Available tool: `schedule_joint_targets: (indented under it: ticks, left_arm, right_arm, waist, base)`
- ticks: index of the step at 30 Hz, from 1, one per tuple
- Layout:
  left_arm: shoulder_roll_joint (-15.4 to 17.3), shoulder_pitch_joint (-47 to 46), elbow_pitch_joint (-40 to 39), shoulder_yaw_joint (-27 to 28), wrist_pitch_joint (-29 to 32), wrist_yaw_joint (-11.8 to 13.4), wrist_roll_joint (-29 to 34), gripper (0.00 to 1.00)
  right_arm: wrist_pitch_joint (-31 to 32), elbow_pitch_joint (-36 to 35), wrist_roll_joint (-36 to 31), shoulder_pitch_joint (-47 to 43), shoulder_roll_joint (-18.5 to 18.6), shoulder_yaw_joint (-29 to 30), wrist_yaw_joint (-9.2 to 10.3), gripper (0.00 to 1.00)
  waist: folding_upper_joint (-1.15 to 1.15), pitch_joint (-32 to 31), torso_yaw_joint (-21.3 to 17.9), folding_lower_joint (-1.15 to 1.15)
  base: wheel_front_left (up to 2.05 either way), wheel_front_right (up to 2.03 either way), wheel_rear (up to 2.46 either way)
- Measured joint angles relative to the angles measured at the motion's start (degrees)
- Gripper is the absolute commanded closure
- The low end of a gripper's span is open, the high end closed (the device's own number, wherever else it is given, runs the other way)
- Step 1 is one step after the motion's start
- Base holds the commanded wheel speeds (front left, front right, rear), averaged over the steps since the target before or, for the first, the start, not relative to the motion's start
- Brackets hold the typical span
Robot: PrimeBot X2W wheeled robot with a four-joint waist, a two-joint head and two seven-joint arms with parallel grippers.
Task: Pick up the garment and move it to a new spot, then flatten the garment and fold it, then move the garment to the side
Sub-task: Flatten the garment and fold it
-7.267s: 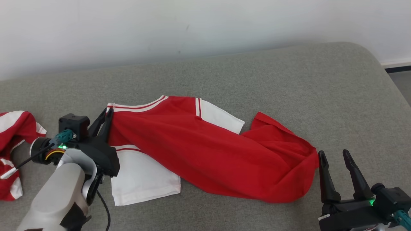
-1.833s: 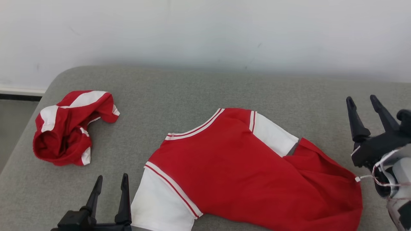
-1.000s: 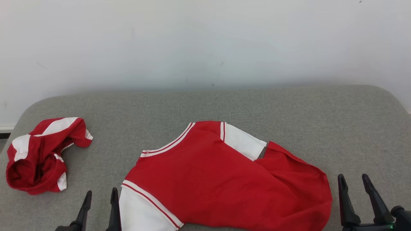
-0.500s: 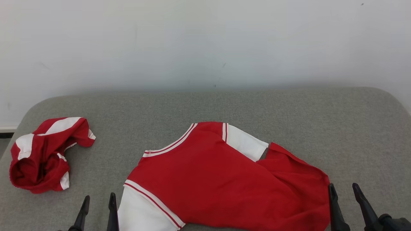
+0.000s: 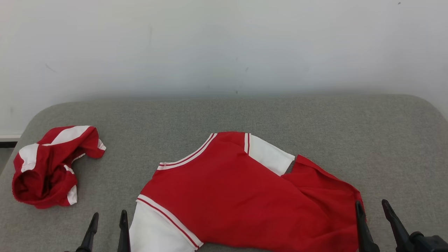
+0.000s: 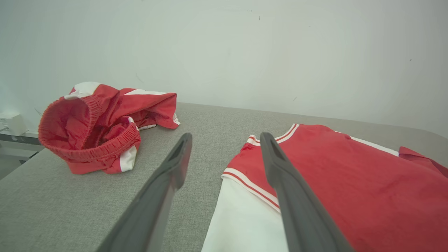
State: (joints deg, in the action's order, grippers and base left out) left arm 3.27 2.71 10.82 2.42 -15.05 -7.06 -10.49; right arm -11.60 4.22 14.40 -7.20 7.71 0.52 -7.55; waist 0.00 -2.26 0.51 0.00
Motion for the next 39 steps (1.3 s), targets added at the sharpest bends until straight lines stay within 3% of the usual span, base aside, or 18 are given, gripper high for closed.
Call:
schedule_joint_targets:
  ticks: [5, 12, 25, 39]
  left_arm:
    - [-0.05, -0.02, -0.04, -0.43, 0.0, 0.09, -0.02, 0.0]
    - [-0.12, -0.8, 0.0, -1.78, 0.0, 0.24, -0.09, 0.0]
    - [-0.19, -4.32, 1.12, -4.74, 0.0, 0.48, -0.35, 0.0]
    - [-0.3, -7.67, 1.65, -6.89, 0.0, 0.6, -1.23, 0.0]
  right_arm:
    - [0.56, 1.02, 0.54, 0.69, 0.59, -1.07, 0.0, 0.0]
    - [2.77, 7.11, 0.9, 8.99, 5.43, -4.53, 0.0, 0.0]
    - [5.01, 29.7, 3.14, 28.64, 11.58, -10.69, 0.0, 0.0]
    - [12.4, 51.71, 5.94, 40.83, 12.89, -21.61, 0.0, 0.0]
  waist:
    - [0.0, 0.14, 0.5, 0.0]
    - [0.0, 0.72, 2.23, 0.0]
    - [0.0, 4.06, 7.65, 0.0]
    - [0.01, 8.93, 11.2, 0.01]
  base:
    - [0.0, 0.0, 0.0]
    - [0.0, 0.0, 0.0]
    - [0.0, 0.0, 0.0]
    - [0.0, 0.0, 0.0]
